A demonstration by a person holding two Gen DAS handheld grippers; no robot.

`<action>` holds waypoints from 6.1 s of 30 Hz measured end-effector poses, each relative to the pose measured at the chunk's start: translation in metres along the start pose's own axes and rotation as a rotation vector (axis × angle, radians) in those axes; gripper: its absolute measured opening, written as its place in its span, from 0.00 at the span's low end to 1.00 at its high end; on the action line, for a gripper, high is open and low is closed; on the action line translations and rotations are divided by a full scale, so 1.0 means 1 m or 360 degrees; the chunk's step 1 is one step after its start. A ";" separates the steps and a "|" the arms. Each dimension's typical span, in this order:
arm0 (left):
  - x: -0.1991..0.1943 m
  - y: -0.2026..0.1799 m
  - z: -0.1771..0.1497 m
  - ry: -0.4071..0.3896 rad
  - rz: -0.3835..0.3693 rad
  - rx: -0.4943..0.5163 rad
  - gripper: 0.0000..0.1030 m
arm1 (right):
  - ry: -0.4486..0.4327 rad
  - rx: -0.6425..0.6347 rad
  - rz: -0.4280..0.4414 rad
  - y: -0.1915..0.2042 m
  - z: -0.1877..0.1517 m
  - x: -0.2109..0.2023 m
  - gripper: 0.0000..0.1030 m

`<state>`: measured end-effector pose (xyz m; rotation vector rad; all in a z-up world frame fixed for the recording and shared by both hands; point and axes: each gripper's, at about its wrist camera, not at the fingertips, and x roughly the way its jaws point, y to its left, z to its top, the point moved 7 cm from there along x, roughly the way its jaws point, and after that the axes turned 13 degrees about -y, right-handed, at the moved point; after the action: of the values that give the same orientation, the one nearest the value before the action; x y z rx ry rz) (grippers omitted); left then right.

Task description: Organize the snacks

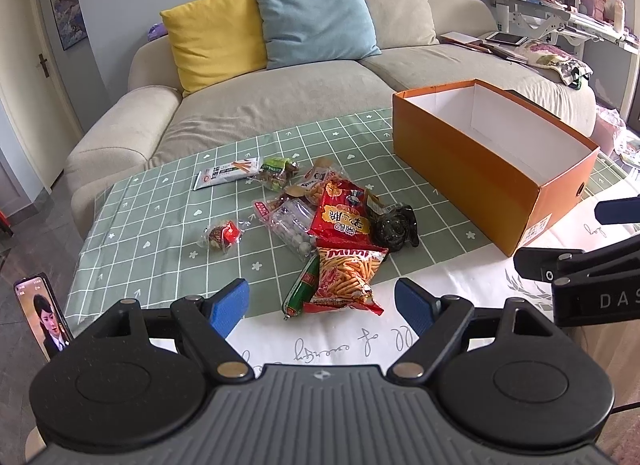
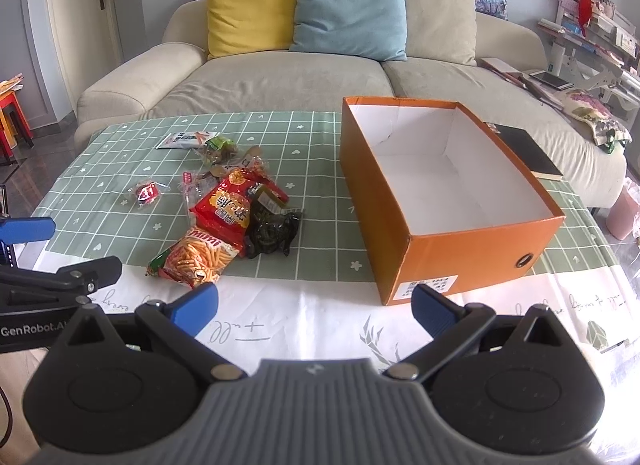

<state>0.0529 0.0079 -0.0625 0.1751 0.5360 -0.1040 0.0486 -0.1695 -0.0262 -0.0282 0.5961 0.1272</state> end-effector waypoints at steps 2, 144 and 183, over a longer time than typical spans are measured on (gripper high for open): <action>0.004 0.003 -0.001 0.0016 -0.0021 -0.0007 0.94 | 0.0007 0.0016 0.0021 0.000 0.000 0.003 0.97; 0.123 -0.024 0.078 0.0337 -0.0106 -0.0147 0.48 | -0.0055 -0.0291 0.0326 -0.025 0.065 0.124 0.38; 0.236 -0.212 0.113 0.0826 -0.0680 0.0443 0.47 | 0.0788 -0.0194 0.0442 -0.154 0.020 0.189 0.38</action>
<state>0.2806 -0.2339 -0.1184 0.3620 1.0729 -0.5616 0.2346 -0.3000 -0.1177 -0.0971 1.0852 0.4343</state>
